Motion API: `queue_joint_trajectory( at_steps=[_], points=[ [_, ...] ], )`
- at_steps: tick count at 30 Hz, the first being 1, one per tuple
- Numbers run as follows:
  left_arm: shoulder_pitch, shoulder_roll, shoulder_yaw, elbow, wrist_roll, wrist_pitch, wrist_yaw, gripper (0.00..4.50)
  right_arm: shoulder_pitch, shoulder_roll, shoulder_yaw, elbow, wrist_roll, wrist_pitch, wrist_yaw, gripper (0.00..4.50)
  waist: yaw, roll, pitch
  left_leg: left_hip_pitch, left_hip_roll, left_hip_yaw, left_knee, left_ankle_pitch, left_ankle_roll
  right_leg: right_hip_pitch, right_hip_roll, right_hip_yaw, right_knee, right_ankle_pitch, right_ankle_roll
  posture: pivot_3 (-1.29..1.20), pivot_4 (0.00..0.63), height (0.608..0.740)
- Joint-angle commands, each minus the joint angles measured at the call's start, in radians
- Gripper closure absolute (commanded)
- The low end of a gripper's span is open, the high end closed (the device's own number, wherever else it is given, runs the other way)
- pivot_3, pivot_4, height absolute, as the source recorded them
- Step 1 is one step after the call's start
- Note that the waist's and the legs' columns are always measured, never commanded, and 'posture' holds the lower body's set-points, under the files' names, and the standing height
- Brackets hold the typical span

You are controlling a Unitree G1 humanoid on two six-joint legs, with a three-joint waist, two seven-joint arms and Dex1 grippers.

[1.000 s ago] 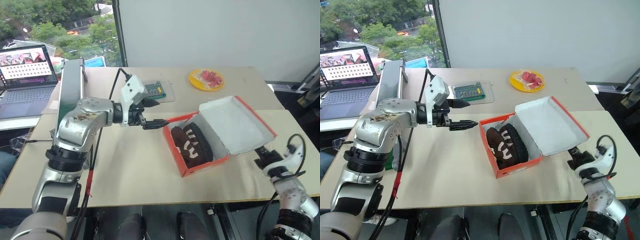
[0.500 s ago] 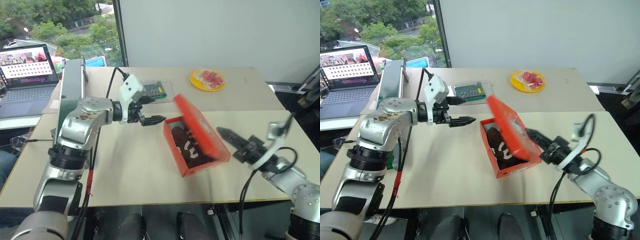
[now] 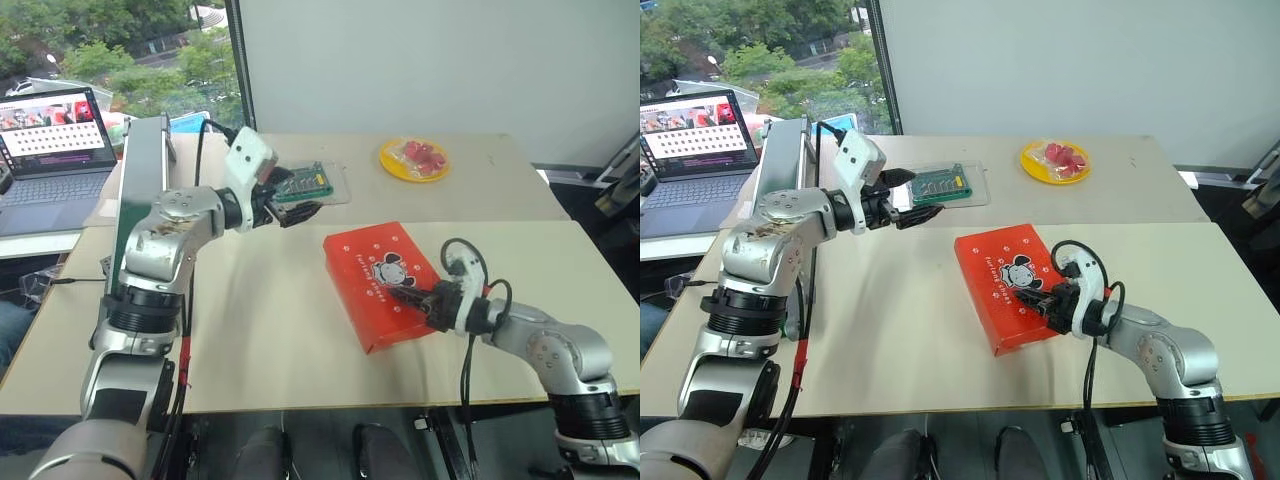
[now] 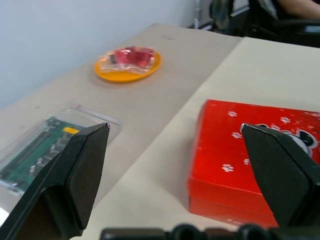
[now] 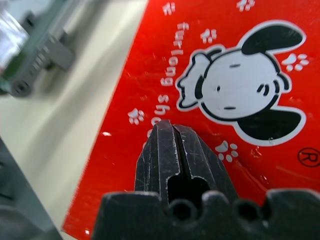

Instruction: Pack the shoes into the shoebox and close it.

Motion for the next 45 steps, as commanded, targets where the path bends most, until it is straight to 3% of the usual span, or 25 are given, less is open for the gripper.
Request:
queue_joint_trajectory(
  at_steps=[1, 6, 9, 12, 15, 19, 26, 29, 45],
  points=[
    [-0.008, -0.002, 0.044, -0.015, -0.021, -0.003, 0.007, 0.00, -0.037, -0.040, -0.039, -0.034, -0.021, -0.015, 0.021, 4.48, 0.001, 0.000, 0.000, 0.000, 0.000, 0.000, 0.000, 0.000, 0.000, 0.000, 0.000, 0.000, 0.000, 0.000, 0.000, 0.00, 0.150, 0.740],
    [0.014, -0.002, 0.058, -0.027, -0.040, 0.001, -0.012, 0.00, -0.068, -0.102, -0.093, -0.085, -0.040, -0.043, 0.037, 4.48, 0.003, 0.000, 0.000, -0.001, 0.000, 0.000, 0.000, 0.000, 0.000, -0.001, 0.000, 0.000, -0.001, 0.000, 0.000, 0.00, 0.150, 0.740],
    [0.116, -0.006, 0.054, -0.032, -0.024, -0.048, -0.006, 0.00, -0.016, -0.215, -0.203, -0.082, -0.100, -0.088, 0.046, 4.48, 0.006, 0.000, 0.000, -0.002, 0.000, 0.000, 0.000, 0.000, 0.000, -0.001, -0.001, 0.000, -0.001, 0.000, 0.000, 0.00, 0.150, 0.740],
    [0.195, -0.011, 0.041, -0.063, -0.013, -0.074, 0.001, 0.00, 0.055, -0.236, -0.284, 0.002, -0.176, -0.180, 0.027, 4.48, 0.014, -0.001, 0.000, -0.001, 0.000, 0.001, -0.001, -0.001, 0.001, 0.000, -0.001, -0.001, -0.003, 0.000, 0.001, 0.00, 0.150, 0.740],
    [0.227, -0.042, 0.066, -0.086, -0.033, -0.076, 0.031, 0.00, 0.091, -0.210, -0.360, 0.119, -0.248, -0.307, -0.009, 3.77, 0.024, -0.004, 0.001, -0.002, 0.000, 0.002, 0.000, -0.001, 0.001, 0.000, -0.001, -0.001, -0.003, 0.001, 0.001, 0.00, 0.150, 0.740],
    [0.264, -0.067, 0.089, -0.089, -0.017, -0.125, 0.070, 0.00, 0.104, -0.140, -0.438, 0.240, -0.298, -0.464, -0.070, 2.30, 0.024, -0.004, 0.001, -0.001, -0.001, 0.002, 0.000, -0.001, 0.001, 0.001, -0.001, 0.000, -0.003, 0.001, 0.001, 0.00, 0.150, 0.740],
    [0.451, -0.095, 0.111, 0.036, 0.032, -0.346, 0.090, 0.00, 0.176, -0.023, -0.450, 0.316, -0.385, -0.652, -0.140, 0.12, 0.009, -0.002, 0.000, 0.003, 0.000, 0.004, -0.002, 0.000, 0.000, 0.002, 0.000, 0.002, -0.003, 0.001, 0.001, 0.00, 0.150, 0.740],
    [0.543, -0.102, 0.102, 0.071, 0.059, -0.430, 0.090, 0.00, 0.221, 0.028, -0.454, 0.324, -0.395, -0.702, -0.158, 0.12, 0.007, -0.002, 0.000, 0.003, 0.000, 0.004, -0.002, -0.001, 0.001, 0.002, -0.001, 0.002, -0.003, 0.001, 0.001, 0.00, 0.150, 0.740],
    [0.719, -0.189, 0.001, -0.051, 0.106, -0.471, 0.135, 0.00, 0.349, 0.220, -0.341, 0.235, -0.442, -0.801, -0.191, 0.12, -0.001, 0.001, -0.002, 0.005, 0.002, 0.005, -0.003, -0.001, 0.002, 0.002, -0.002, 0.004, -0.002, 0.001, 0.001, 0.00, 0.150, 0.740]
  ],
)
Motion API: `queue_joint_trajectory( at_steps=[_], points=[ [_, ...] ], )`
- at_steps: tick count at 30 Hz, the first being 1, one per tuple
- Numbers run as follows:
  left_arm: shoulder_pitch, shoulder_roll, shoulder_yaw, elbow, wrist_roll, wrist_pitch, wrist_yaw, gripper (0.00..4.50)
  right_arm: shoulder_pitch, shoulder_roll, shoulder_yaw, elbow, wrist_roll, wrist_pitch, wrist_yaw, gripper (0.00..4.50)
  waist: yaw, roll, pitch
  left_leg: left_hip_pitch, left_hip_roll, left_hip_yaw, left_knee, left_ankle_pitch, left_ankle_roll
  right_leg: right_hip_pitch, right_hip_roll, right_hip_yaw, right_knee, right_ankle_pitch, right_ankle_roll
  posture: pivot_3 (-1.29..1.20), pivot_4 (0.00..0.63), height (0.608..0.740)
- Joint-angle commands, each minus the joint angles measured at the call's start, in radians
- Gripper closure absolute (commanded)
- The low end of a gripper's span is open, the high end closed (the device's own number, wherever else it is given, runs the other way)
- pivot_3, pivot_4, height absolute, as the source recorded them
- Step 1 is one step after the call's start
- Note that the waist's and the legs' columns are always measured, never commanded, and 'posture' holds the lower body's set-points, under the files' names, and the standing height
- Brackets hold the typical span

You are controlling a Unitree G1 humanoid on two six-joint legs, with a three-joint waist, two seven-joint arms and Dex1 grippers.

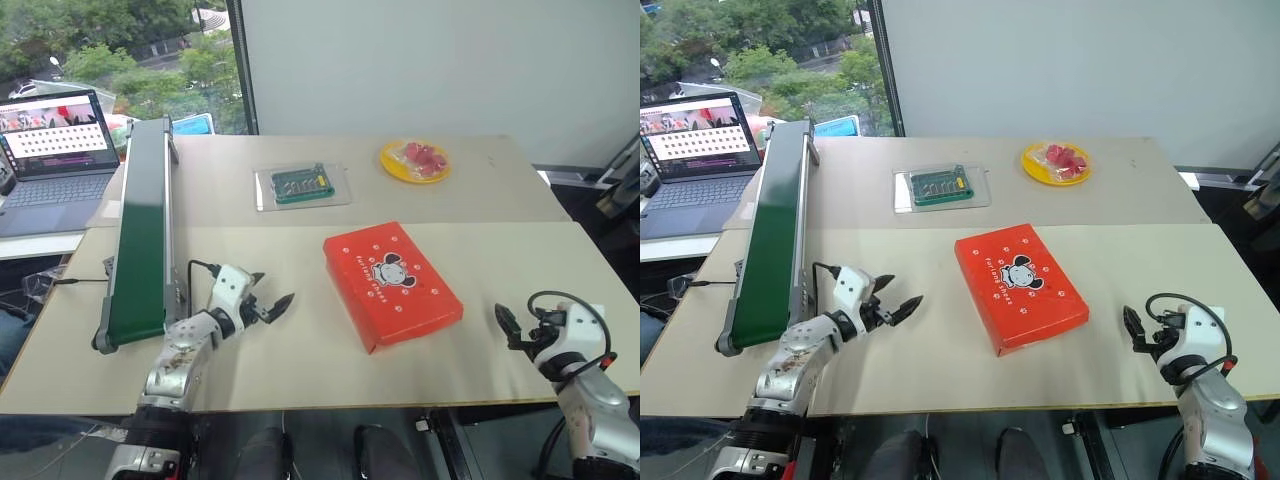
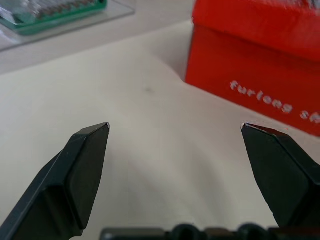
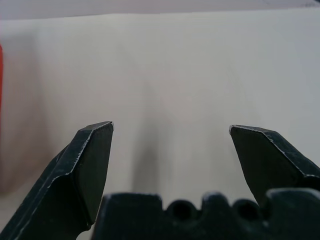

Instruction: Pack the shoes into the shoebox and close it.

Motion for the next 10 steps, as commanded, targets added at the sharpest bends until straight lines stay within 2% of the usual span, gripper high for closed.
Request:
queue_joint_trajectory(
  at_steps=[1, 10],
  points=[
    [0.029, -0.022, -0.002, -0.064, -0.010, 0.001, 0.025, 0.00, 0.011, 0.019, 0.021, -0.065, -0.020, -0.052, -0.004, 0.12, 0.000, 0.000, 0.000, 0.000, 0.000, 0.000, 0.000, 0.000, 0.000, 0.000, 0.000, 0.000, 0.001, 0.000, 0.000, 0.00, 0.150, 0.740],
    [0.020, -0.022, -0.013, -0.066, -0.001, 0.001, 0.024, 0.00, 0.017, 0.042, 0.040, -0.067, -0.026, -0.062, -0.009, 0.12, 0.002, 0.001, 0.000, 0.000, 0.000, 0.000, 0.000, 0.000, 0.000, 0.000, 0.000, 0.000, 0.001, 0.000, -0.001, 0.00, 0.150, 0.740]
  ],
)
